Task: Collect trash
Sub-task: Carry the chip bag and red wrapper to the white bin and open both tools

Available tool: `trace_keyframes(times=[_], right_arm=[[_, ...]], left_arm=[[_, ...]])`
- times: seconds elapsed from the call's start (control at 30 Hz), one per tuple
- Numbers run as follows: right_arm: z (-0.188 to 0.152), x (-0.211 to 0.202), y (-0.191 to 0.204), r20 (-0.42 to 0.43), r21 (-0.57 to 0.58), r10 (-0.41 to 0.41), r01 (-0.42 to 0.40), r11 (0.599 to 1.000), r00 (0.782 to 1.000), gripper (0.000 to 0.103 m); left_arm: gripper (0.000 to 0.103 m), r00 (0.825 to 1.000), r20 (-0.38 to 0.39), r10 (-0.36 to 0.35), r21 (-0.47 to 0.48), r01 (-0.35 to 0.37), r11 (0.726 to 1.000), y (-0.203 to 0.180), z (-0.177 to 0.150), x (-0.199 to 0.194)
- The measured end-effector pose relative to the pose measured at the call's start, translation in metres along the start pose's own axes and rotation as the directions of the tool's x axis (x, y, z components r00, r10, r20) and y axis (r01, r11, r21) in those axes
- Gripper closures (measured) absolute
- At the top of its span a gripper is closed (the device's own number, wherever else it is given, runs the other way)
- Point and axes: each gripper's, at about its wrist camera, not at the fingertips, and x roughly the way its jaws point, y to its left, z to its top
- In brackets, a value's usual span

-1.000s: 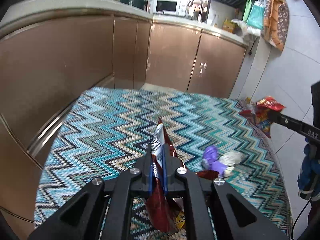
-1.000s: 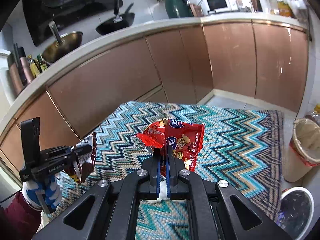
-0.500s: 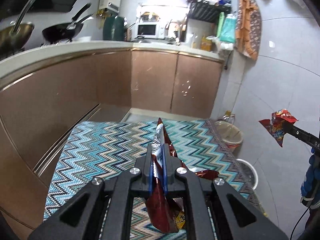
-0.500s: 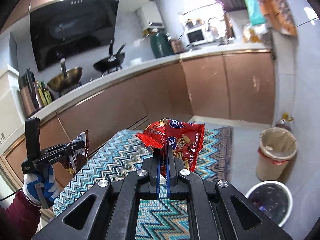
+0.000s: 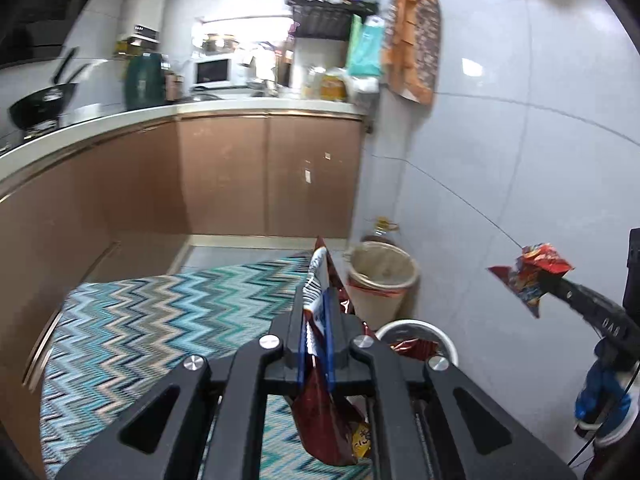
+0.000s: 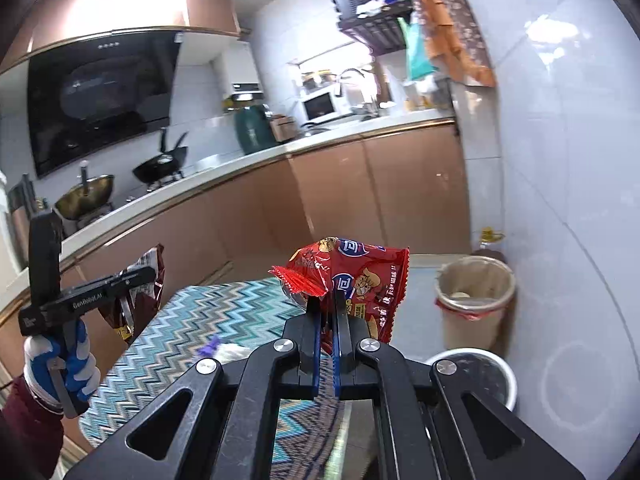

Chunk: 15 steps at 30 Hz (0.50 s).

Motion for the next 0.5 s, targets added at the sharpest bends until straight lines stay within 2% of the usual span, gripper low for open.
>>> trace_keyframes(times=[0.23,0.5], right_arm=[[-0.018,0.021,-0.048,-0.053,0.061,-0.073,0.076,0.995,0.996,0.099],[-0.049,0.076,-0.111,-0.17,0.146,-0.12,0.145,0.979,0.978,0.099]], left_arm=[[0.096,0.99,-0.111,-0.089,0.067,0.097,0.993,-0.078,0.004,0.089],[0.096,0.96,-0.258,-0.104,0.091,0.132,0.987,-0.132,-0.01,0.204]])
